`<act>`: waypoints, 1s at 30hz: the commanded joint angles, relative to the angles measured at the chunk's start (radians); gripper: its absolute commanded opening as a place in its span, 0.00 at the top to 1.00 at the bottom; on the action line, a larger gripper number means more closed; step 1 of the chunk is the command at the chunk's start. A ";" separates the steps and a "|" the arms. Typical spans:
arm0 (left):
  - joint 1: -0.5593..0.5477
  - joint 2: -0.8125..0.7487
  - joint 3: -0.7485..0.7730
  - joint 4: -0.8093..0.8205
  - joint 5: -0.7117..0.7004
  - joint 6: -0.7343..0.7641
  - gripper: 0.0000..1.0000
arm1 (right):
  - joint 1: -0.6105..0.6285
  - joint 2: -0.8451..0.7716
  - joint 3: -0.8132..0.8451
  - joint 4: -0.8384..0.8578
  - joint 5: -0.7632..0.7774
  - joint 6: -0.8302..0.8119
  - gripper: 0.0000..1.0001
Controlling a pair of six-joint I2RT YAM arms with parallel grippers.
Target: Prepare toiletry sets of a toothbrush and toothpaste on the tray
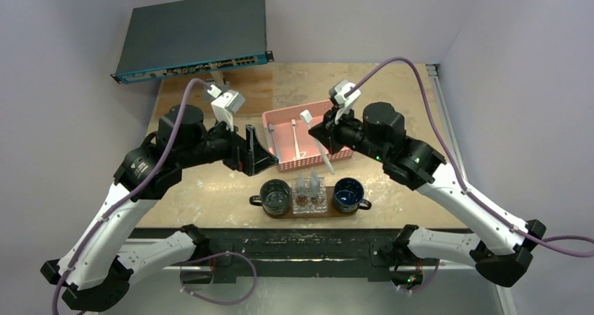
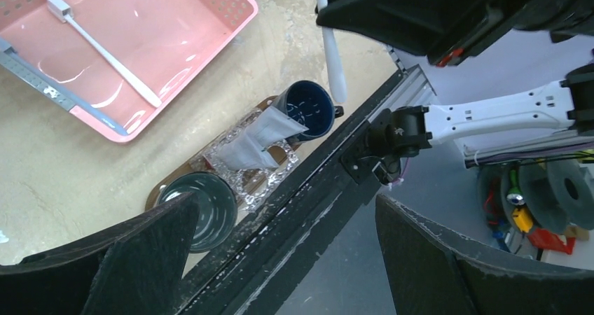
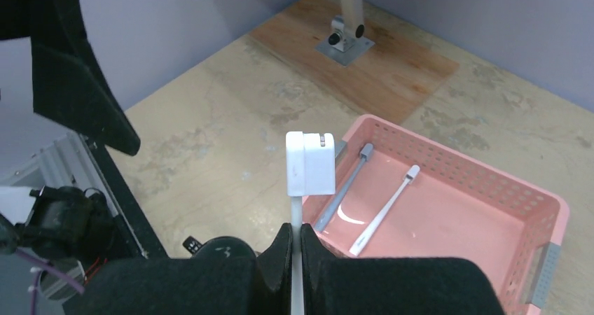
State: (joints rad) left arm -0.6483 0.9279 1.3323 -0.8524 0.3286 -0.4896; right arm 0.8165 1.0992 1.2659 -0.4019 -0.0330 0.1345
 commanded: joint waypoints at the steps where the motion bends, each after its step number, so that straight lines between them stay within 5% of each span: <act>1: 0.004 0.010 0.087 -0.047 0.058 -0.069 0.04 | 0.057 -0.058 -0.028 0.018 0.051 -0.062 1.00; 30: 0.048 0.101 0.199 -0.206 0.181 -0.125 0.14 | 0.468 0.009 -0.009 0.128 0.238 -0.365 1.00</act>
State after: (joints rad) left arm -0.6102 1.0229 1.5143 -1.0554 0.4854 -0.6098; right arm 1.2564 1.0908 1.2087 -0.3214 0.1505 -0.1539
